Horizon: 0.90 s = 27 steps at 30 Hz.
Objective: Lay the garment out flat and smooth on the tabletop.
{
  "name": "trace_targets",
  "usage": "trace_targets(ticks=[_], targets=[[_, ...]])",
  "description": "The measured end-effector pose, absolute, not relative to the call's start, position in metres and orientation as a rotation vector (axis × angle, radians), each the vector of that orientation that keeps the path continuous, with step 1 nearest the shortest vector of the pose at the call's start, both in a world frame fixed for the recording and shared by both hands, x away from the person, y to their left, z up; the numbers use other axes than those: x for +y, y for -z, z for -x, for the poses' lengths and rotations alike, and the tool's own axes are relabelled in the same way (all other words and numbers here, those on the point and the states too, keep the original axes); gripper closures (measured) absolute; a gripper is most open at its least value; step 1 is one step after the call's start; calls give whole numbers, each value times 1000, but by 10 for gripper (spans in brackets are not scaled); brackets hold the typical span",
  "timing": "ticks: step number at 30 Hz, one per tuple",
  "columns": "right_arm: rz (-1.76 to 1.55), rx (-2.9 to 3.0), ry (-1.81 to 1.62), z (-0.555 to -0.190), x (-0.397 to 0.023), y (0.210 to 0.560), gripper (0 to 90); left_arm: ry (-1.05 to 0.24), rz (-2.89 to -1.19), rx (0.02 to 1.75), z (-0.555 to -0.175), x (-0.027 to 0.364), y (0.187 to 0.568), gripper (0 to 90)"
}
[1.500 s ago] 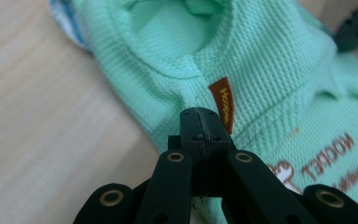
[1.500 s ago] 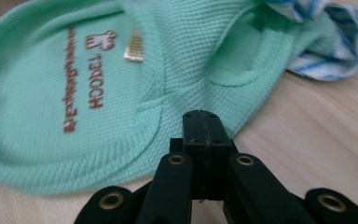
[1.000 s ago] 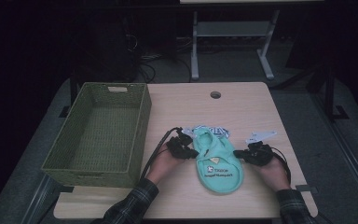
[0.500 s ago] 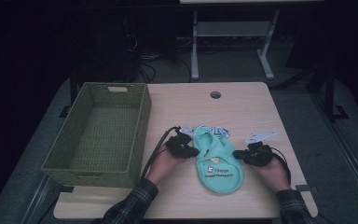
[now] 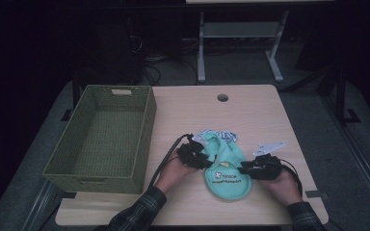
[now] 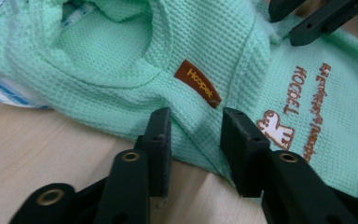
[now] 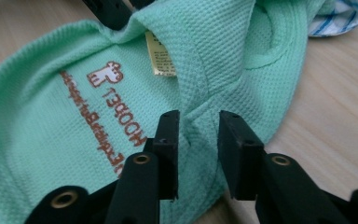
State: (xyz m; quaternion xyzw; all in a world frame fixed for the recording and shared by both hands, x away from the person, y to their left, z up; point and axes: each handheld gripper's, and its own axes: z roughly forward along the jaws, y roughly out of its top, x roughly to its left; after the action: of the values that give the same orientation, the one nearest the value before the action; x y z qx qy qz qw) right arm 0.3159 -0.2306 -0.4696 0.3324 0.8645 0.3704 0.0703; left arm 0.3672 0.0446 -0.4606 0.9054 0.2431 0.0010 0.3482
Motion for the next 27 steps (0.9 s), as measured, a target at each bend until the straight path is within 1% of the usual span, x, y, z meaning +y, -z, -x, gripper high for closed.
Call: trace_targets(ticks=[2, 4, 6, 10, 13, 18, 20, 27], targets=[[-975, 2589, -1066, -314, -229, 469, 801, -25, -2354, 632, -367, 45, 460, 605], [-977, 2591, -1070, -315, -230, 468, 846, -30, -2353, 639, -368, 47, 460, 614], [-996, 2587, -1087, -315, -232, 468, 877, -42, -2359, 637, -368, 49, 460, 643], [-1019, 2549, -1088, -316, -238, 463, 887, -39, -2348, 652, -371, 52, 461, 691], [-1044, 2525, -1119, -317, -247, 460, 887, -42, -2339, 668, -371, 53, 461, 710], [-1084, 2499, -1109, -318, -260, 461, 886, -50, -2342, 676, -372, 55, 461, 722], [-1093, 2506, -1106, -319, -261, 462, 886, -37, -2310, 685, -370, 52, 460, 722], [-1086, 2522, -1089, -321, -259, 465, 885, -17, -2335, 618, -367, 42, 463, 720]])
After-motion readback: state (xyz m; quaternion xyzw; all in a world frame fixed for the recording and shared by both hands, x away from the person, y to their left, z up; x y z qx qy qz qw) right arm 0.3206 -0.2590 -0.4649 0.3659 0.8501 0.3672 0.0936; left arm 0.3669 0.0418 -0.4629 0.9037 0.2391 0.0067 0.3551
